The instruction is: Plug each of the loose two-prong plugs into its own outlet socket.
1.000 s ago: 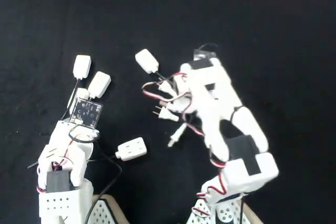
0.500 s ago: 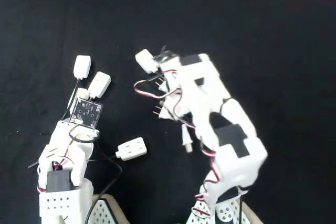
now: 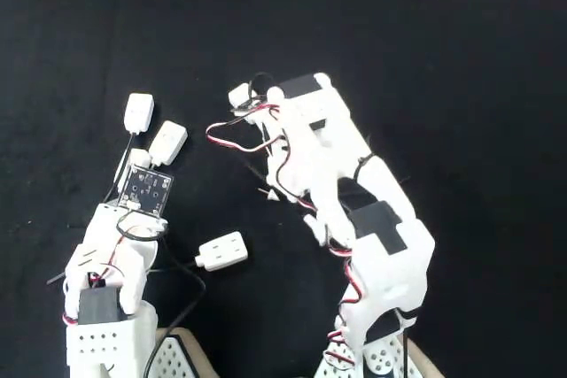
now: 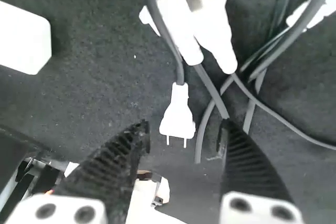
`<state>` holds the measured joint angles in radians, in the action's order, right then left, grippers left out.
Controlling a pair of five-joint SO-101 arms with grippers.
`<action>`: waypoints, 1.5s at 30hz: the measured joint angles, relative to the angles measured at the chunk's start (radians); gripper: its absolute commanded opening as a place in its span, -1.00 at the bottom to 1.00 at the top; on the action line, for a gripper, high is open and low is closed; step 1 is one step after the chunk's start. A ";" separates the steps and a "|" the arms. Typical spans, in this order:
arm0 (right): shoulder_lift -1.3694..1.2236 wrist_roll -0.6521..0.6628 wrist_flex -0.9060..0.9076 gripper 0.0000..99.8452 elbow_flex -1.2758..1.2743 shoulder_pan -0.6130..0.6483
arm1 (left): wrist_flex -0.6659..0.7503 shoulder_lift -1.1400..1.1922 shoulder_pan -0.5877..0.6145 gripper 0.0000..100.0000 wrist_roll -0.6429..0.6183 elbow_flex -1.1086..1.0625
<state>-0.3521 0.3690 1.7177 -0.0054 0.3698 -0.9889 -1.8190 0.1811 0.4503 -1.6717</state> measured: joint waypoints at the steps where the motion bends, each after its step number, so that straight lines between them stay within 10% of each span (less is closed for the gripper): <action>1: 0.000 0.005 0.002 -0.56 0.000 0.000 | 0.000 0.000 0.000 -0.87 0.000 0.000; 20: 0.000 0.187 -0.063 -0.86 -0.226 0.006 | 0.000 0.000 0.000 -0.87 0.000 0.000; 45: -0.051 0.118 -0.226 -0.68 -0.315 0.017 | 0.000 0.000 0.000 -0.87 0.000 0.000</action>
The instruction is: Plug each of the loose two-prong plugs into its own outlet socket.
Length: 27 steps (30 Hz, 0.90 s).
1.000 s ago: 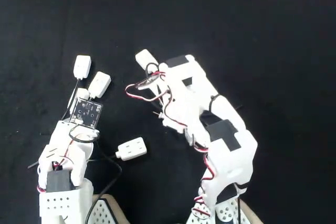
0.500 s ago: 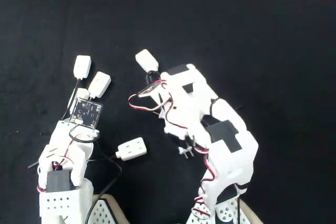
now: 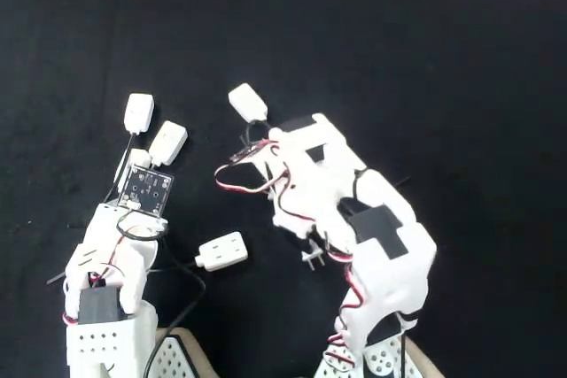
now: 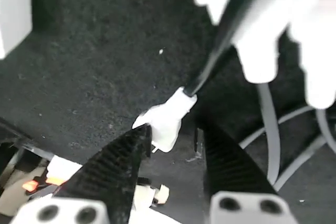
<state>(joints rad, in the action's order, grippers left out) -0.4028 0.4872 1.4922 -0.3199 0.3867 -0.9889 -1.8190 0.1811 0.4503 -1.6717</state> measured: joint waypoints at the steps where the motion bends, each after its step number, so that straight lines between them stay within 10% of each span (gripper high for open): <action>1: -0.020 -0.005 0.015 -0.68 0.021 0.002 | 0.000 0.000 0.000 -0.87 0.000 0.000; 27: -0.138 -0.187 0.106 -0.94 0.180 -0.049 | 0.000 0.000 0.000 -0.87 0.000 0.000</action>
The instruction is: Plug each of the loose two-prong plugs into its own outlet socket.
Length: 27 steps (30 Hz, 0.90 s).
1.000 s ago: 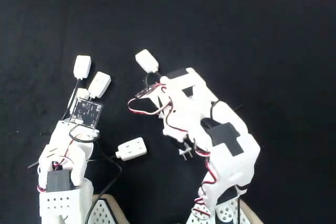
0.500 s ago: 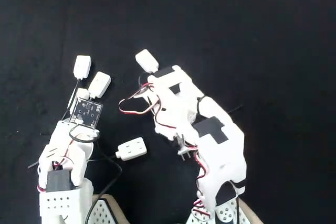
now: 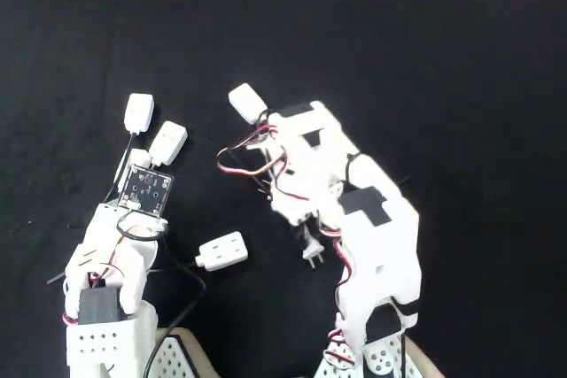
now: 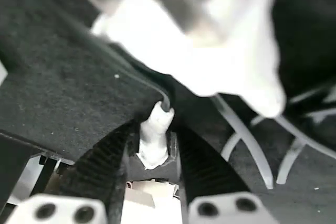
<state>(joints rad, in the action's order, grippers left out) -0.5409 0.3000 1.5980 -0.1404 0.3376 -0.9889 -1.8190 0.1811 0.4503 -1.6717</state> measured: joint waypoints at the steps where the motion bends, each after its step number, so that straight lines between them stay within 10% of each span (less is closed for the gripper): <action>1: 0.011 0.000 0.000 -0.94 0.000 -0.003 | 0.000 0.000 0.000 -0.87 0.000 0.000; 27: 0.195 0.012 0.005 -0.98 -0.025 -0.032 | 0.000 0.000 0.000 -0.87 0.000 0.000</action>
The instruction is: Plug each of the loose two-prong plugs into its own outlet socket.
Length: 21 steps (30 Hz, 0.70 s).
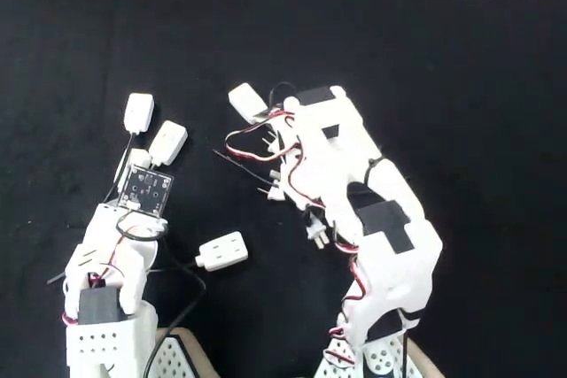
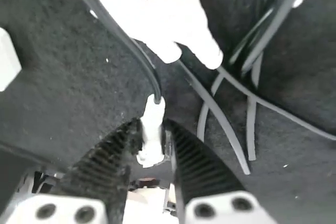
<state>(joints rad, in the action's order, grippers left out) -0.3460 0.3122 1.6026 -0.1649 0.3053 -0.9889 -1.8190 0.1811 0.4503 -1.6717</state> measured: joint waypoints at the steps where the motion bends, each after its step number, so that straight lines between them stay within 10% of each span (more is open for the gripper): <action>1: 0.000 0.002 0.000 -0.98 -0.014 0.000 | 0.000 0.000 0.000 -0.87 0.000 0.000; 21: -0.031 -0.026 -0.215 -0.98 -0.270 0.097 | 0.026 0.000 0.000 -0.87 0.000 -0.003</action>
<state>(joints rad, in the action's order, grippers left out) -0.3767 0.2862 1.3878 -0.4350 0.4020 -0.9628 -1.8190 0.1811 0.4503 -1.6747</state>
